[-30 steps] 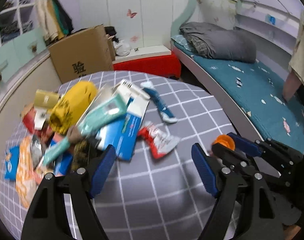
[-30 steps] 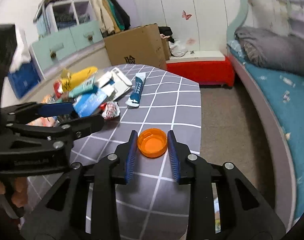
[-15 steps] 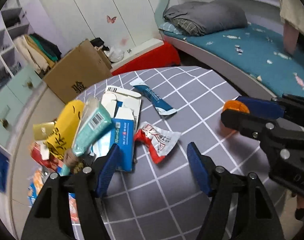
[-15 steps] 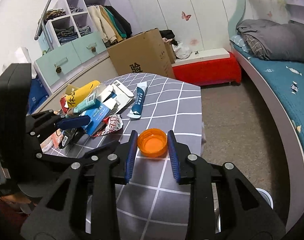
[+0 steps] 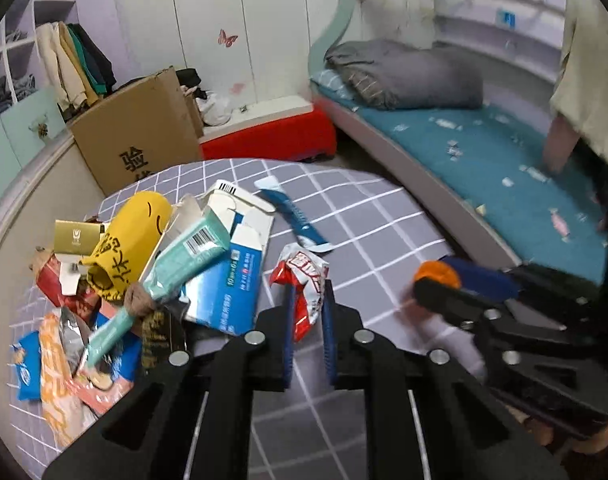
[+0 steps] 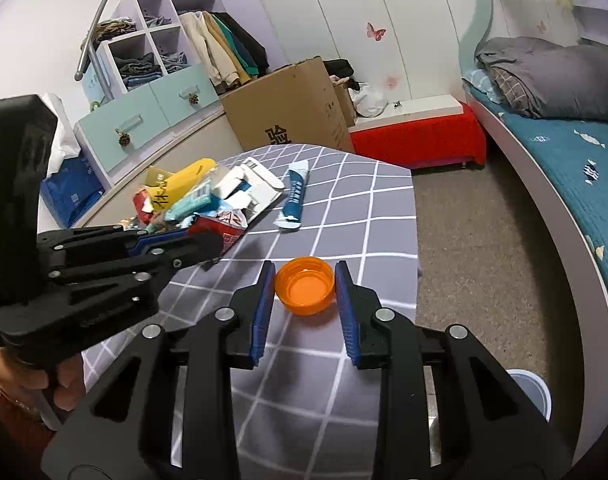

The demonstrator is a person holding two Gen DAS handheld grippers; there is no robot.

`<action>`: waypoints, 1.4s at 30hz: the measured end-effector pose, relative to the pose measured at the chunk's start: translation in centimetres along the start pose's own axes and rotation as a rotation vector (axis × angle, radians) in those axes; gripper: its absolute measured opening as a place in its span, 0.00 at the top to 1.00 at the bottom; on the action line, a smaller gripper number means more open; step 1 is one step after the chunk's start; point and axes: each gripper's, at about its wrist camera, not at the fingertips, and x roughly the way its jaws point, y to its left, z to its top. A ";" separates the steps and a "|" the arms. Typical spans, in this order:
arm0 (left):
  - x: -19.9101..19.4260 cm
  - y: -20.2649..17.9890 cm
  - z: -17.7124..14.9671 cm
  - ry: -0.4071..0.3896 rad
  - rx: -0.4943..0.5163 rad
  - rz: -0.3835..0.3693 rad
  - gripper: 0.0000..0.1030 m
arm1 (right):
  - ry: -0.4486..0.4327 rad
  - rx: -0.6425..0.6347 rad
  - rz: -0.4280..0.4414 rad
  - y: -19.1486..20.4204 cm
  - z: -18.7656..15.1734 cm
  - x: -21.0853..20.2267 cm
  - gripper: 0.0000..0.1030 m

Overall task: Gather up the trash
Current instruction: 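Drop the red-white wrapper into the basin with the left gripper while the right drops the orange cap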

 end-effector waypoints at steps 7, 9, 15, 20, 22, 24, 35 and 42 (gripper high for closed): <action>-3.9 -2.8 -0.7 -0.061 -0.004 -0.066 0.89 | -0.040 0.020 0.002 0.5 -1.0 -3.4 0.71; -4.8 -4.6 -0.9 -0.074 0.014 -0.094 0.89 | -0.060 0.041 -0.016 -0.2 -1.6 -4.8 0.71; -5.1 -10.3 -1.7 -0.065 0.079 -0.191 0.89 | -0.124 0.151 -0.127 -4.3 -4.7 -10.2 0.71; -3.3 -16.3 -2.3 -0.024 0.148 -0.269 0.89 | -0.142 0.244 -0.250 -8.8 -7.7 -14.1 0.71; -2.0 -18.2 -2.5 0.005 0.173 -0.296 0.89 | -0.130 0.281 -0.303 -10.9 -8.9 -14.8 0.71; -1.0 -19.7 -2.8 0.027 0.186 -0.315 0.89 | -0.125 0.311 -0.329 -12.5 -9.7 -15.2 0.71; 6.8 -24.8 -4.4 0.188 0.229 -0.317 0.89 | -0.047 0.513 -0.398 -20.6 -14.8 -12.6 0.52; 9.8 -26.7 -6.1 0.270 0.261 -0.333 0.89 | -0.051 0.545 -0.432 -21.7 -16.1 -13.7 0.49</action>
